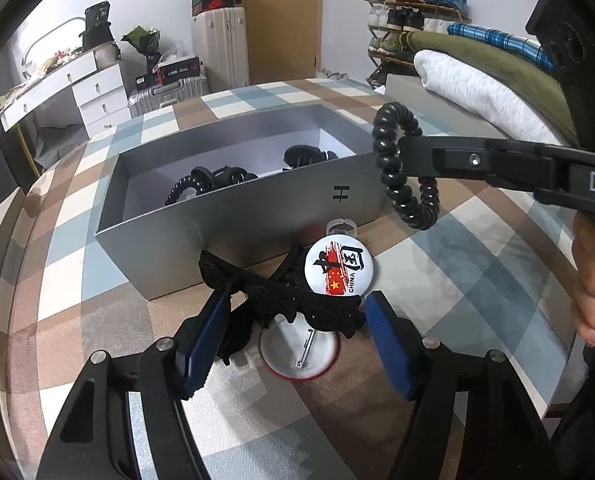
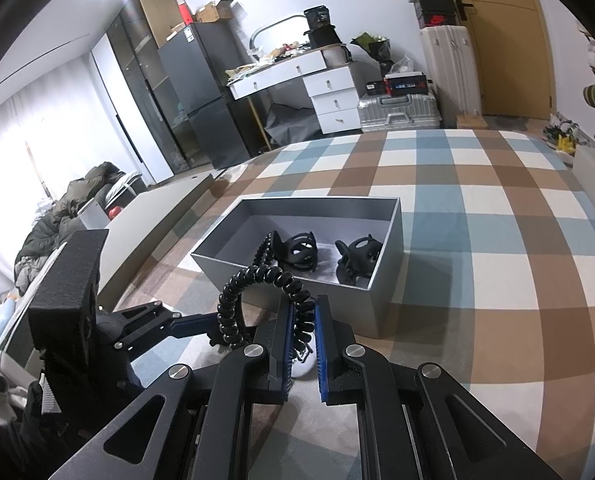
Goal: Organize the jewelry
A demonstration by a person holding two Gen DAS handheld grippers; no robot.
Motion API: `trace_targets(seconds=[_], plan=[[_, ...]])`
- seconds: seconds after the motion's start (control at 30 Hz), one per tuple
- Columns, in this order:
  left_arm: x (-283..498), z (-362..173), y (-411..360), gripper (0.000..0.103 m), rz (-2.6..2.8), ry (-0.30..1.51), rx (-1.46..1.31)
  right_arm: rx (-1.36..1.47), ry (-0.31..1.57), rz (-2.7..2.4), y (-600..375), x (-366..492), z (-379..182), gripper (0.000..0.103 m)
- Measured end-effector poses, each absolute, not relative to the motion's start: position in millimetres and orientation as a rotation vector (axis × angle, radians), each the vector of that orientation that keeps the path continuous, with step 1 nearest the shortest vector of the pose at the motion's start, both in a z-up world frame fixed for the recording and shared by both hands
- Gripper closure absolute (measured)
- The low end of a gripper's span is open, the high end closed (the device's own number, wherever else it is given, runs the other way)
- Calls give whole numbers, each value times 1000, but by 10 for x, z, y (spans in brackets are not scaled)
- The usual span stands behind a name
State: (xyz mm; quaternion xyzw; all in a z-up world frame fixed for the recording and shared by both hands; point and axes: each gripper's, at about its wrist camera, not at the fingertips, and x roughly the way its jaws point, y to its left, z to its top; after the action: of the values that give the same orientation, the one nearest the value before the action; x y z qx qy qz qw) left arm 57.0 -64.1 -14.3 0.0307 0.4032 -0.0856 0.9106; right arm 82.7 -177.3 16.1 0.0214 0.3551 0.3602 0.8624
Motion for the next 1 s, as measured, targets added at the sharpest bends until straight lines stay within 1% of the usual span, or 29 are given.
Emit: trace_targets(seconds=[0.07, 0.1, 0.13, 0.2, 0.77, 1.0], plan=[[554, -130, -639, 38, -180, 820, 64, 44, 745, 756, -1773, 828, 161, 94], [550, -126, -637, 46, -180, 817, 64, 44, 745, 756, -1773, 827, 161, 94], [545, -119, -631, 69, -179, 813, 62, 44, 745, 756, -1776, 829, 160, 94], [553, -118, -591, 73, -189, 816, 28, 44, 745, 757, -1774, 826, 160, 94], [646, -171, -440, 72, -213, 851, -118, 43, 749, 762, -1750, 804, 150, 94], [654, -149, -455, 71, -212, 853, -129, 40, 751, 765, -1718, 776, 135, 94]])
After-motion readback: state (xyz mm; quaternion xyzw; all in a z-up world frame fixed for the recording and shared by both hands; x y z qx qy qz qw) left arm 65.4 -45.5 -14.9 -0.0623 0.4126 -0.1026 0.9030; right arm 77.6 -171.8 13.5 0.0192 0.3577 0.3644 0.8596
